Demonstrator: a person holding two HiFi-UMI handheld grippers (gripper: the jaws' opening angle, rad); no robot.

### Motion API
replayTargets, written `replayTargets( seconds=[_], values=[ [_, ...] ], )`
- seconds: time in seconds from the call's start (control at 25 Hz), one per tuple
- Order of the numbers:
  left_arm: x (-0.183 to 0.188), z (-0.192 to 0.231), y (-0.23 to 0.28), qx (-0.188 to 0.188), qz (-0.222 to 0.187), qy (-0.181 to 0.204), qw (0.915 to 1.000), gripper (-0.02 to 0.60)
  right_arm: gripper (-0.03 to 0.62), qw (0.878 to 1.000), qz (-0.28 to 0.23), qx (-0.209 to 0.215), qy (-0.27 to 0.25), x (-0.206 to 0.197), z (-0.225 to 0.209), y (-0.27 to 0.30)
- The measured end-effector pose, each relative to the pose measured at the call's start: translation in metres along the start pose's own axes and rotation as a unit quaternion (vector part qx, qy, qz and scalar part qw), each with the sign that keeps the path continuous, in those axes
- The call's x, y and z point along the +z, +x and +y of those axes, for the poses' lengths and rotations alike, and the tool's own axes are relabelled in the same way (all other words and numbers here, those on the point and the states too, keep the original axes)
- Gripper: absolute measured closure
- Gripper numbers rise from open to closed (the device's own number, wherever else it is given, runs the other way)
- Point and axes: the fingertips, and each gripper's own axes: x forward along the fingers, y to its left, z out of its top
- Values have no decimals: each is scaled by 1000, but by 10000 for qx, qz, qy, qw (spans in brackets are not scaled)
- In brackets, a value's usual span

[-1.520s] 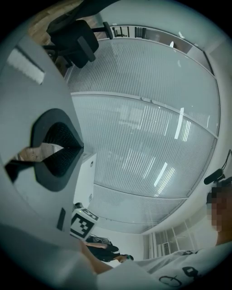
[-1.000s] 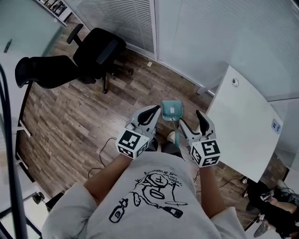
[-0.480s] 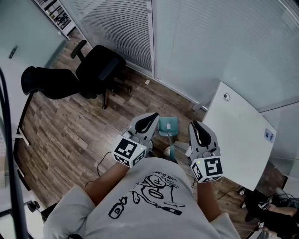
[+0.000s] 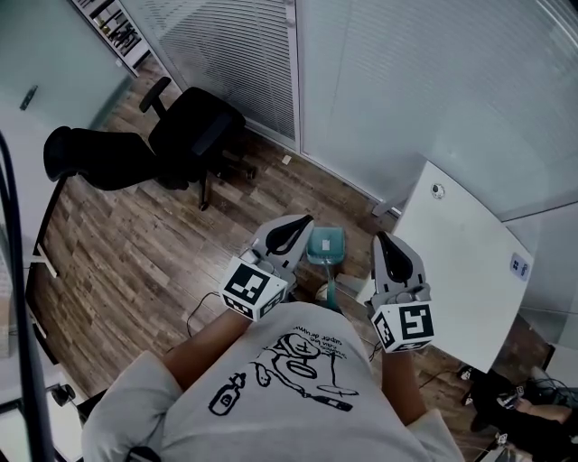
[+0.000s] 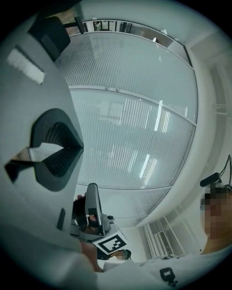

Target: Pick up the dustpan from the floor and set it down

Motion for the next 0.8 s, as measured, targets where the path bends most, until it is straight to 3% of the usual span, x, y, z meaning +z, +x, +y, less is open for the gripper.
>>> replayTargets(
  seconds=[0.8],
  values=[
    [-1,11,12,-25,46,-75,10000,586,583,10000,56,-57,36,3,-10,14]
  ],
)
